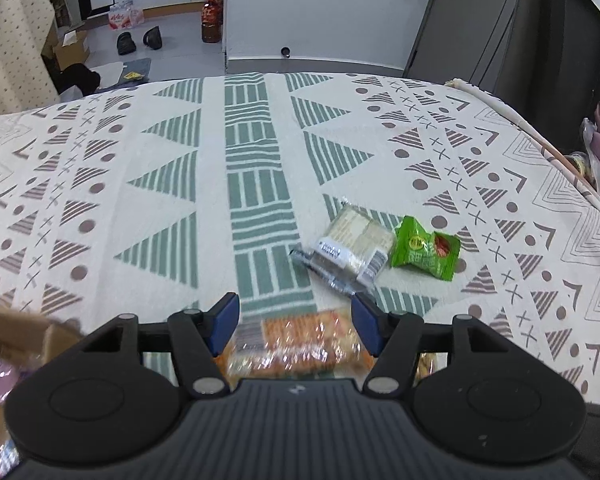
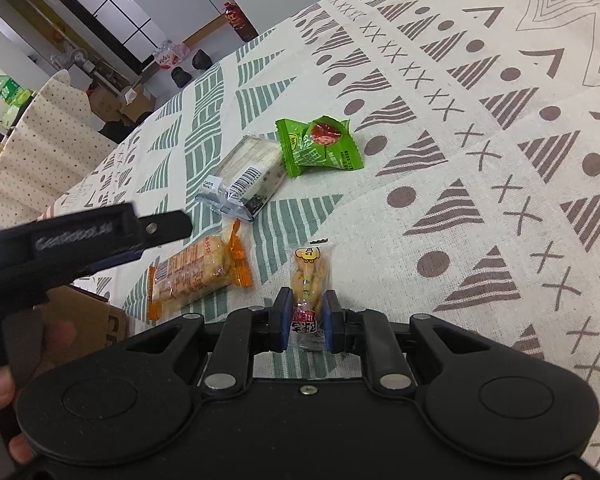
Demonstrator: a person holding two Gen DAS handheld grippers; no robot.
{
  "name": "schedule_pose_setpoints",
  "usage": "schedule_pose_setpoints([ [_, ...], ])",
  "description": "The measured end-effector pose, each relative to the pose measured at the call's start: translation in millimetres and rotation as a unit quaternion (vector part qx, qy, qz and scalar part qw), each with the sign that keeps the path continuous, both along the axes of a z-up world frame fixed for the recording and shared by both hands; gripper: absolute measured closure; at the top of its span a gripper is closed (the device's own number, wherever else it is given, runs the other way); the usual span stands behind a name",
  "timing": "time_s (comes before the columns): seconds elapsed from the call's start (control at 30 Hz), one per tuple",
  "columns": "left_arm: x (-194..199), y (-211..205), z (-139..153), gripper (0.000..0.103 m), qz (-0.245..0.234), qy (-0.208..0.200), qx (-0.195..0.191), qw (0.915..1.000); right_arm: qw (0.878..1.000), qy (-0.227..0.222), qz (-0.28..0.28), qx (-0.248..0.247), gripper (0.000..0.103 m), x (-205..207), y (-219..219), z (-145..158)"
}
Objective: Organize snacks
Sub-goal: 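Grasp the orange-wrapped bread packet with the left gripper while the right holds the stick snack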
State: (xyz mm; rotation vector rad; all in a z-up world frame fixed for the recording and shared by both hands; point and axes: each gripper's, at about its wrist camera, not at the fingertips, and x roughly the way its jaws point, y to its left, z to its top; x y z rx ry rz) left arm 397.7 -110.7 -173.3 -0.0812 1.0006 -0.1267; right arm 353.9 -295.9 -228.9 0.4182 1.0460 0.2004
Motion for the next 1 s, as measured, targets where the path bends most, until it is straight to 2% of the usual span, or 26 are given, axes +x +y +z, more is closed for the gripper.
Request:
schedule_pose_setpoints([
  [0.13,10.3,-2.6,-11.1,0.041,-0.002,0.004,0.0,1.0,1.0,0.003,-0.001,0.004,0.085,0.8,-1.1,-2.0],
  [0.3,14.5,2.8,-23.4,0.038,0.0,0.028,-0.033,0.9991,1.0,0.005,0.0,0.009,0.085,4.5,-1.3,-4.3],
  [0.43,7.5,4.8,-28.3,0.033,-0.01,0.041,-0.046,0.9981,1.0,0.004,-0.001,0.012,0.085,6.1,-1.7,-5.5],
  [0.6,-5.6,7.7,-30.4,0.032,-0.018,0.049,-0.057,0.997,1.0,0.002,-0.002,0.014,0.085,7.2,-2.1,-6.5],
  [1.0,-33.0,8.3,-29.6,0.032,-0.003,0.058,-0.042,0.9974,1.0,-0.002,0.019,-0.007,0.082,5.3,5.8,-4.0],
])
